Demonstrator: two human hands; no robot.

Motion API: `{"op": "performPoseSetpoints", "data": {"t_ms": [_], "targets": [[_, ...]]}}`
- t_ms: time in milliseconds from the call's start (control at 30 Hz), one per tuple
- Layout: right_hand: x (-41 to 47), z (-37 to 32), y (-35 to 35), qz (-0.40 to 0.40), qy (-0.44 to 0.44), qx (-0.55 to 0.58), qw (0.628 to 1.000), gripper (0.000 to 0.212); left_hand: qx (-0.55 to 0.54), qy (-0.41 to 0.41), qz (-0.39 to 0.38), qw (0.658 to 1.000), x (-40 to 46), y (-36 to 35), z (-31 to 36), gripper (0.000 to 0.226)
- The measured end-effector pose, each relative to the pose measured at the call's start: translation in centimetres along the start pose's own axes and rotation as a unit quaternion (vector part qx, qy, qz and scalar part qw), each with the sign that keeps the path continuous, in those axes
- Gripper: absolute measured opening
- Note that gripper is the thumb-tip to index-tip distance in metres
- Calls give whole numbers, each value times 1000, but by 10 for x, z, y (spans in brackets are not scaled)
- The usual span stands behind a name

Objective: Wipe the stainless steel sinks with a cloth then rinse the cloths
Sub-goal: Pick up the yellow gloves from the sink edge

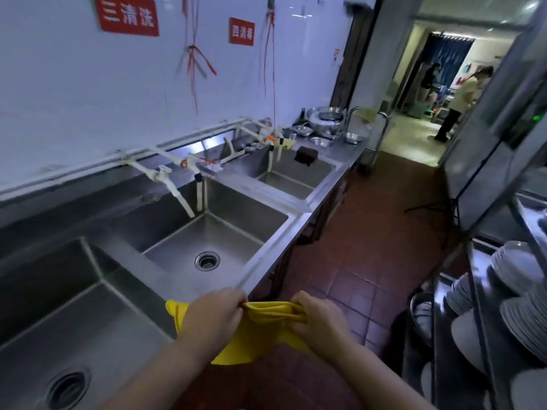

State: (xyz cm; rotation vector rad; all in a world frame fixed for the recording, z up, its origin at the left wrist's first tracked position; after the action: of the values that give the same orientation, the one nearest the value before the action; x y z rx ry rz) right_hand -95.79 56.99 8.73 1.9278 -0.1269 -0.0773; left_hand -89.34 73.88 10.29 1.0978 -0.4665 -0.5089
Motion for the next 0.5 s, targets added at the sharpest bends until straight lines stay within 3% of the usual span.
{"op": "performPoseSetpoints", "data": {"t_ms": [100, 267, 500], "targets": [[38, 41, 16, -7, -9, -17, 1000, 41, -20, -38, 4, 999, 67, -10, 20, 12], [104, 112, 37, -29, -49, -5, 998, 76, -33, -90, -33, 995, 191, -29, 46, 14], [168, 206, 70, -5, -120, 19, 993, 61, -11, -134, -59, 989, 332, -52, 85, 16]]}}
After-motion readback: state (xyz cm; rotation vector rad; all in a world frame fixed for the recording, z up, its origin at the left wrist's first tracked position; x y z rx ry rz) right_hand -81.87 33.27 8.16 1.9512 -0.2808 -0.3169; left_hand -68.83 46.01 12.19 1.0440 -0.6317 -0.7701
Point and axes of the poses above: each hand's wrist, its own x-axis towards the middle knuckle, its own y-axis out of the back of the hand, z = x × y, the point moved 10 cm from there along x, towards the middle knuckle, and after that the axes turned 3 degrees about -z, right-handed, at the moved point
